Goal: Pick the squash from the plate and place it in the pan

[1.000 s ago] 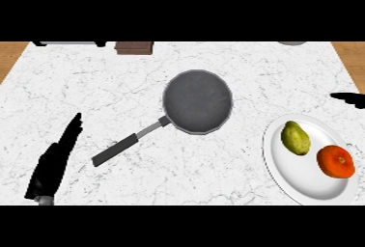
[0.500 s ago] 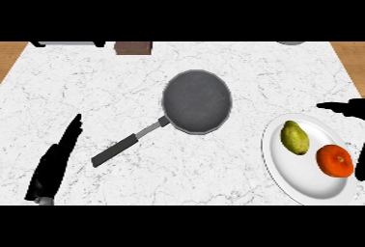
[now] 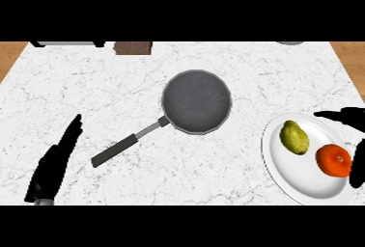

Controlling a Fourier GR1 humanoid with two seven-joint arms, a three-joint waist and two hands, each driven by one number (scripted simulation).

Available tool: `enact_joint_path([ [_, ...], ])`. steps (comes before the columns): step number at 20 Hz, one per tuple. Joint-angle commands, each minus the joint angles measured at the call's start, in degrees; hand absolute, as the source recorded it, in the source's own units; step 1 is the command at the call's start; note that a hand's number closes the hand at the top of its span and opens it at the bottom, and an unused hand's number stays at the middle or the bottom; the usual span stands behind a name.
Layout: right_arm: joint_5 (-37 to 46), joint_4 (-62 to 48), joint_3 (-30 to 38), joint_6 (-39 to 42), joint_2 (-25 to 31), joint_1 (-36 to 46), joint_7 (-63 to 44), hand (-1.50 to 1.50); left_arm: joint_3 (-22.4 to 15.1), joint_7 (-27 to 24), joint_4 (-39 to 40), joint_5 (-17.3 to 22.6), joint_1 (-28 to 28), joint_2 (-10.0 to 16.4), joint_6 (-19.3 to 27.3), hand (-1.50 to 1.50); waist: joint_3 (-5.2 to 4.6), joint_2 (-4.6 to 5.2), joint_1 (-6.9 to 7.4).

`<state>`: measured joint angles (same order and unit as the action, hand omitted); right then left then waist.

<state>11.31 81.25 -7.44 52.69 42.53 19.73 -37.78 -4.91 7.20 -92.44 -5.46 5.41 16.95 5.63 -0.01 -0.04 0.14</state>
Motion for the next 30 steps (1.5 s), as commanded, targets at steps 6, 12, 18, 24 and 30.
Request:
enact_joint_path([
  [6,5.29,-1.02,0.06,4.81,-3.68,0.53,-3.58,-1.5,2.07,2.03,2.84,-1.06,-3.68,-1.13,-2.18,0.0,-0.01,0.06,0.03],
  [12,13.86,-3.92,-0.49,0.16,-7.46,-3.81,3.54,-1.5,3.45,-0.65,2.31,-2.61,-2.2,-2.17,-3.07,0.0,0.01,0.05,0.03],
  [18,20.64,-9.96,-0.4,-2.5,-6.95,-2.21,11.6,-1.5,2.0,0.38,1.93,-5.51,-2.16,-5.5,-1.64,0.0,0.03,0.1,0.17],
  [24,23.13,-9.78,1.87,-2.06,-4.94,-6.04,17.58,-1.5,2.17,-0.86,1.93,-6.05,-1.06,-6.48,-3.42,0.0,0.02,0.06,-0.01],
  [30,24.61,-13.36,3.16,-5.73,-12.11,-2.57,16.17,1.5,4.39,4.01,-0.12,-5.68,-4.04,-5.54,-4.82,0.0,0.03,0.1,0.14],
])
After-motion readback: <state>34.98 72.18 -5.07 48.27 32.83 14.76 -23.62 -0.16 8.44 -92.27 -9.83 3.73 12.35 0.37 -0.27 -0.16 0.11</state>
